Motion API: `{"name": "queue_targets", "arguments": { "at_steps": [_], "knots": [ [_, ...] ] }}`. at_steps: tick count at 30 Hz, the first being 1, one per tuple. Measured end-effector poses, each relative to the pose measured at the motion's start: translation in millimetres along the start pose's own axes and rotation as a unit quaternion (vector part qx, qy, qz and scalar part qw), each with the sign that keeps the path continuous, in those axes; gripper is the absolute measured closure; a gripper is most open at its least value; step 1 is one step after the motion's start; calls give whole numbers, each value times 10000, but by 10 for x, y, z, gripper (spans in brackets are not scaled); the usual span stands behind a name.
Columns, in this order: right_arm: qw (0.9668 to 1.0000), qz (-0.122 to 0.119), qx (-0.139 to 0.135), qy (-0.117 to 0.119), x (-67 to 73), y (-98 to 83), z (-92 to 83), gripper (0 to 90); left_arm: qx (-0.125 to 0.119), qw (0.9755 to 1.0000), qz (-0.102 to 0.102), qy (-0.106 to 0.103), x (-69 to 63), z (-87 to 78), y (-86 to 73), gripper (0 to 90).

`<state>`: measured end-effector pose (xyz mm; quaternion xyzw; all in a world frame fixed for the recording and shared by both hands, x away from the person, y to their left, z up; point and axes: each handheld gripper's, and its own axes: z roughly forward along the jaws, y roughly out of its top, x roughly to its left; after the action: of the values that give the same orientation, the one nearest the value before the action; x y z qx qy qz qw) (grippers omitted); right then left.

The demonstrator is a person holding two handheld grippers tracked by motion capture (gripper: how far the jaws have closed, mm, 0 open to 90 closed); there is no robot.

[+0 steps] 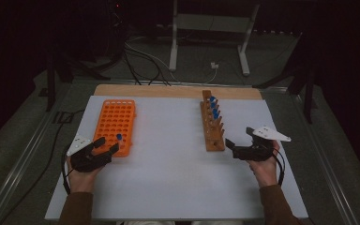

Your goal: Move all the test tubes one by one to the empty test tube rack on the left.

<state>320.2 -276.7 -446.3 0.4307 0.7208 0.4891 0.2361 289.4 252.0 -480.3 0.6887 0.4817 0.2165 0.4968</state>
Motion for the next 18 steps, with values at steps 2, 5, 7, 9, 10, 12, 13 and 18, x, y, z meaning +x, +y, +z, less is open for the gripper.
{"name": "queue_targets", "arguments": {
  "at_steps": [2, 5, 7, 9, 10, 12, 13, 18],
  "knots": [
    [10000, -30, 12, -2, 10, 35, 23, 1, 12, 10000, -14, 94, 3, -24, -3, 303],
    [9999, -112, 112, 33, 36, 160, 150, 18, -87, 9998, -101, 169, 13, -56, 2, 161],
    [9999, -85, 116, 47, 47, 209, 217, 34, -165, 9995, -174, 189, 18, -80, 9, 88],
    [9998, -86, 151, 47, 55, 246, 293, 55, -151, 9994, -215, 214, 17, -90, 18, 7],
    [9998, -86, 151, 47, 55, 246, 293, 55, -174, 9994, -216, 218, 14, -96, 21, 7],
    [9997, -77, 225, 48, 63, 282, 410, 105, -207, 9993, -182, 260, 7, -106, 27, 5],
    [9997, -77, 225, 48, 63, 282, 410, 105, -228, 9993, -178, 235, 7, -108, 31, 5],
    [9990, -77, 434, -30, 58, 298, 648, 348, -158, 9994, -103, 288, -4, -84, 24, 6]
  ]
}}
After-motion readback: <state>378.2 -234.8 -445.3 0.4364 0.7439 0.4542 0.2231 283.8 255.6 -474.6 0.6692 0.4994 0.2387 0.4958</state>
